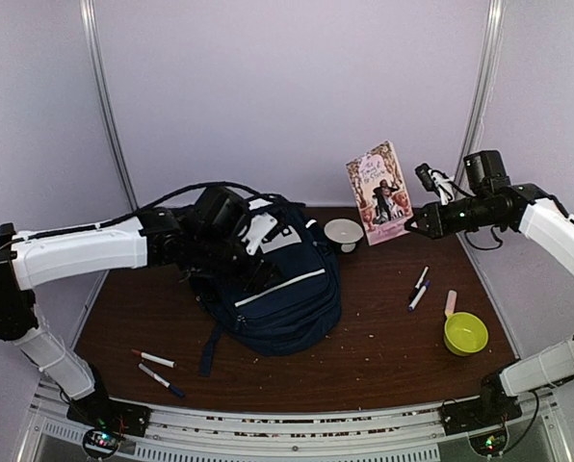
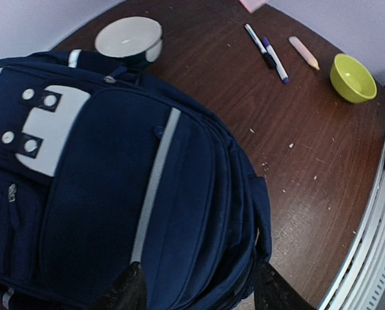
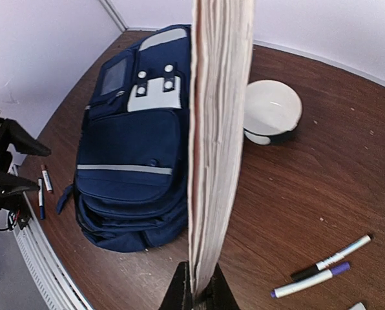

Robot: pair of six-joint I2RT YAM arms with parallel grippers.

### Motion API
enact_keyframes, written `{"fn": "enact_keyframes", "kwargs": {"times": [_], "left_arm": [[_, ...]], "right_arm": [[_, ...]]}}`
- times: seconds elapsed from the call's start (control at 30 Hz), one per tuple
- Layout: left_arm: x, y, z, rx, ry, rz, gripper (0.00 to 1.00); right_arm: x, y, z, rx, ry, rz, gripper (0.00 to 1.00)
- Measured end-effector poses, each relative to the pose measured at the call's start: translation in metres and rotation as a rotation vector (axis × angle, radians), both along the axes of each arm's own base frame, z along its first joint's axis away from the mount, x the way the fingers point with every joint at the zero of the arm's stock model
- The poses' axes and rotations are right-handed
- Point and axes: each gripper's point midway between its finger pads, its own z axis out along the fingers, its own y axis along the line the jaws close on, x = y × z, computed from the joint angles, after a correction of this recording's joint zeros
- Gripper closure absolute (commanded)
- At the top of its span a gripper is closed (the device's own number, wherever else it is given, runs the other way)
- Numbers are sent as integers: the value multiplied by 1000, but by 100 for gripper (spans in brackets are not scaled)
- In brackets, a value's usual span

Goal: Pack the student bag
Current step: Pick up the largest pocket of the bag from the student bag.

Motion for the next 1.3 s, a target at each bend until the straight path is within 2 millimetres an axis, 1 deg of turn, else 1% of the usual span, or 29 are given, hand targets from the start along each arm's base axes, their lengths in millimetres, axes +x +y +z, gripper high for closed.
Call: {"fn": "enact_keyframes", "kwargs": {"times": [0.1, 0.17, 0.27, 0.37, 0.43, 0.53, 0.67, 0.77, 0.9, 1.07, 1.2, 1.3], "left_arm": [[-9, -30, -15, 63, -4, -61, 41], [-13, -53, -30, 107, 2, -92, 41], [-14, -80, -56, 167, 20, -118, 41], [-13, -97, -82, 221, 47, -127, 41], [-10, -101, -95, 250, 63, -122, 41], [-5, -103, -107, 285, 74, -105, 41], [0, -106, -116, 313, 78, -89, 44], [2, -108, -124, 337, 80, -83, 43], [-1, -106, -131, 356, 99, -90, 42], [1, -106, -133, 377, 102, -74, 49], [3, -104, -140, 402, 98, -59, 58], [6, -103, -142, 416, 93, -49, 66]], "right_arm": [[0, -29, -8, -25, 21, -68, 100], [-1, -43, -11, -35, 27, -102, 100], [-5, -58, -16, -39, 34, -140, 100], [-7, -67, -18, -40, 43, -163, 100], [-7, -72, -18, -42, 40, -175, 100], [-7, -75, -17, -47, 33, -180, 100], [-8, -76, -17, -50, 30, -179, 100], [-10, -77, -19, -51, 34, -181, 100], [-12, -77, -20, -50, 37, -180, 100], [-13, -76, -23, -47, 46, -176, 100], [-14, -75, -22, -39, 47, -170, 100], [-14, -74, -22, -38, 47, -169, 100]]}}
